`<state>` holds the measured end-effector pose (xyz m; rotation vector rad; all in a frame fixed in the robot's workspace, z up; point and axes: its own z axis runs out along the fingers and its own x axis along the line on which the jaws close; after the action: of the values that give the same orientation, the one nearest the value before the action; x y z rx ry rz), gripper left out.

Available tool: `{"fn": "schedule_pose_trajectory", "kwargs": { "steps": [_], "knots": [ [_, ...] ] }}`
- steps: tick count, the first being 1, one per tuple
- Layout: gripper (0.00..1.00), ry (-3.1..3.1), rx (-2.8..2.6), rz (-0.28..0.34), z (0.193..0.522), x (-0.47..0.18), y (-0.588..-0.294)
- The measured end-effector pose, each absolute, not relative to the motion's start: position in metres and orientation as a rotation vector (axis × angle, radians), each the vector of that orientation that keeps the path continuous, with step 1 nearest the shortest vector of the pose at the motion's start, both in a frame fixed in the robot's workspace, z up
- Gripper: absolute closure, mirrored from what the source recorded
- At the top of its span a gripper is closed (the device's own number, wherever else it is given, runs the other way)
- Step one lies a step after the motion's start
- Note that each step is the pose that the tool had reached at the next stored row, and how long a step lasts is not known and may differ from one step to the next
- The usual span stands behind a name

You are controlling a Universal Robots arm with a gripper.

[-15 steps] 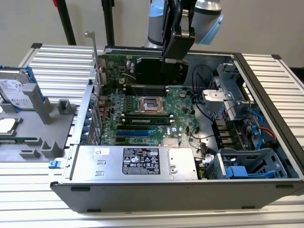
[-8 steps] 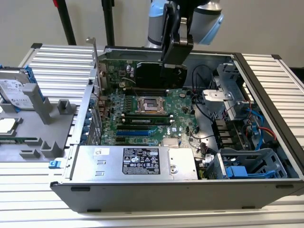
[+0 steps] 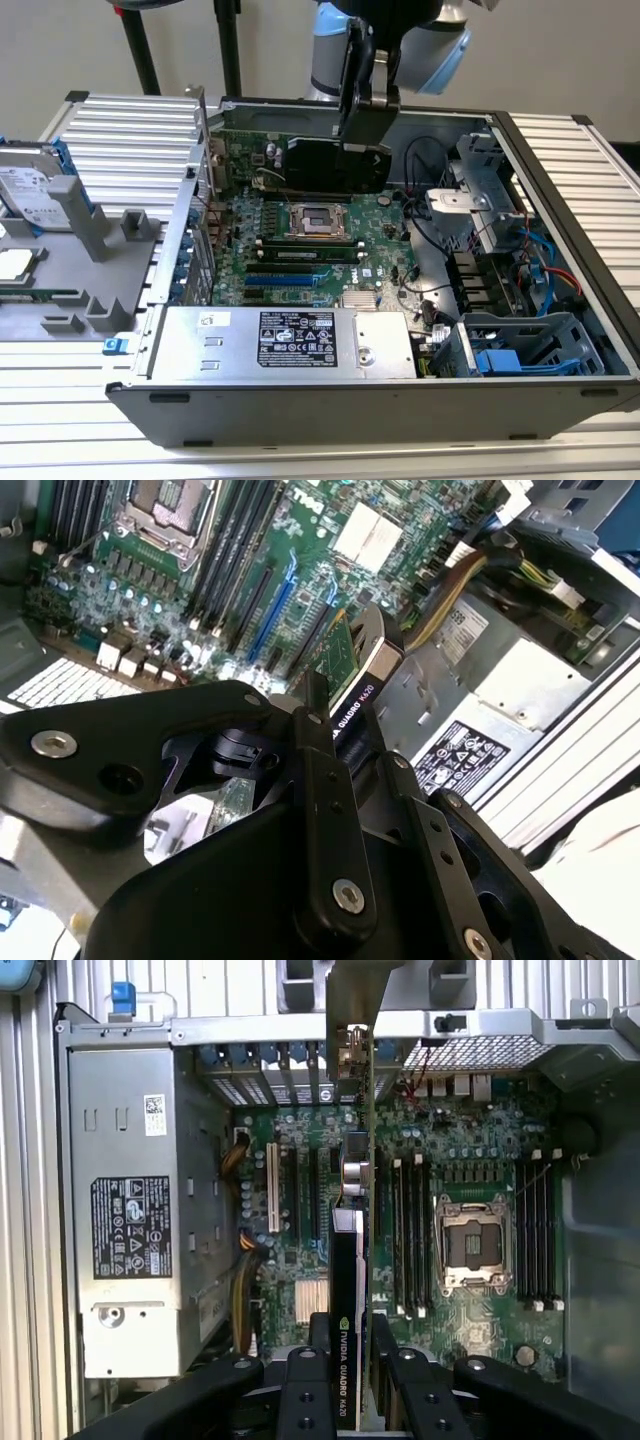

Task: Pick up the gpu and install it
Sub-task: 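Insert the gpu into the slot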

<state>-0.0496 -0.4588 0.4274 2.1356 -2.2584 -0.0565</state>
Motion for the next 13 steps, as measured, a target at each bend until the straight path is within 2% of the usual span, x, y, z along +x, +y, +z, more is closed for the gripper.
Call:
{"fn": "schedule_pose_trajectory", "kwargs": {
  "steps": [13],
  "knots": [
    [1.0, -2.259, 2.135, -0.057, 0.4253, -0.0481, -0.4588]
  ]
}}
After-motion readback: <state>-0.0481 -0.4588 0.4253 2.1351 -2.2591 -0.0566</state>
